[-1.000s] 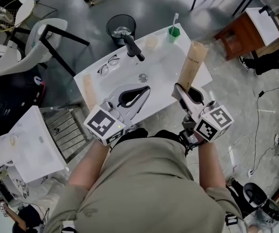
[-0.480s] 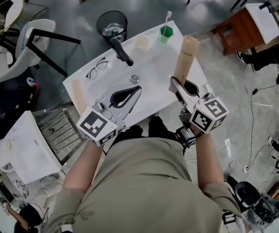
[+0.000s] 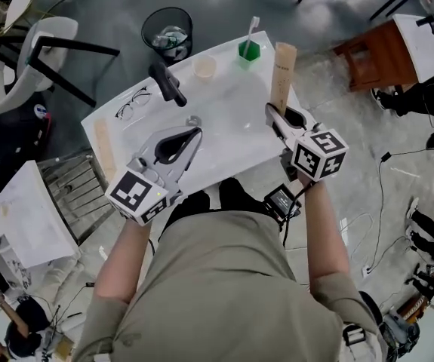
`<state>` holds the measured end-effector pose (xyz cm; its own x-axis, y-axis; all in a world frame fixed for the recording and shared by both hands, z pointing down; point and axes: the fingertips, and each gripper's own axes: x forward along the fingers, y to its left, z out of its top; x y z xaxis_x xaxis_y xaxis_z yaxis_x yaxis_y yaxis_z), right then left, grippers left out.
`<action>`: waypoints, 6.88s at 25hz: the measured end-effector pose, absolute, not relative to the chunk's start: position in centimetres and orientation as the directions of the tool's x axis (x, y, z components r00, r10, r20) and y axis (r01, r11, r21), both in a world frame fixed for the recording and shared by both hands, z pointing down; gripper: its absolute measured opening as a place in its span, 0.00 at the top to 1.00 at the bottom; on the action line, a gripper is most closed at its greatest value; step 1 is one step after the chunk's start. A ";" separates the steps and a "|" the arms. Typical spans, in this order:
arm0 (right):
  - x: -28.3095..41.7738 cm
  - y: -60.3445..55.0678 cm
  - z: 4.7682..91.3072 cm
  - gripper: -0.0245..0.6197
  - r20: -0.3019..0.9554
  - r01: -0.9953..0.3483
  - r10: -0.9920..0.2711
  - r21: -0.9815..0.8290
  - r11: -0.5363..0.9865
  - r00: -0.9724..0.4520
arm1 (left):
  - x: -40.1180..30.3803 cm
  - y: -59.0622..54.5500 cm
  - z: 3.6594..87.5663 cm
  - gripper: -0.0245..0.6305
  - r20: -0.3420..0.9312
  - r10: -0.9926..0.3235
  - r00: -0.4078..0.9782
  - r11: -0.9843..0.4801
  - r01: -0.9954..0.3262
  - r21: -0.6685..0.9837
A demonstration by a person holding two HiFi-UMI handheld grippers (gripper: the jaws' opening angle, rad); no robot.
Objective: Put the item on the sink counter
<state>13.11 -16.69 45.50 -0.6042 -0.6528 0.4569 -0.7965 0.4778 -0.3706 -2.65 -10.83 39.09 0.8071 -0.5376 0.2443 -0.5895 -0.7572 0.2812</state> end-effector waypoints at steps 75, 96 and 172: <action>20.4 -24.9 63.3 0.75 0.869 -0.876 -0.375 -0.126 0.465 -0.324 | -0.4 -11.5 41.6 0.95 0.325 -0.585 0.743 -0.678 -0.668 0.307; 19.5 -24.4 58.4 0.74 0.800 -0.892 -0.480 -0.146 0.428 -0.361 | -1.2 -11.1 39.9 0.95 0.302 -0.583 0.754 -0.699 -0.655 0.287; -0.1 -9.4 29.9 0.95 0.219 -0.667 -0.631 -0.198 0.718 -0.745 | -8.2 -7.1 34.4 0.95 0.193 -0.593 0.781 -0.744 -0.624 0.240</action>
<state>-0.10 -9.40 29.88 -0.7445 -0.6308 0.2187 -0.6668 0.7183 -0.1983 -8.24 -7.09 34.44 0.7814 -0.5935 0.1929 -0.6240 -0.7438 0.2396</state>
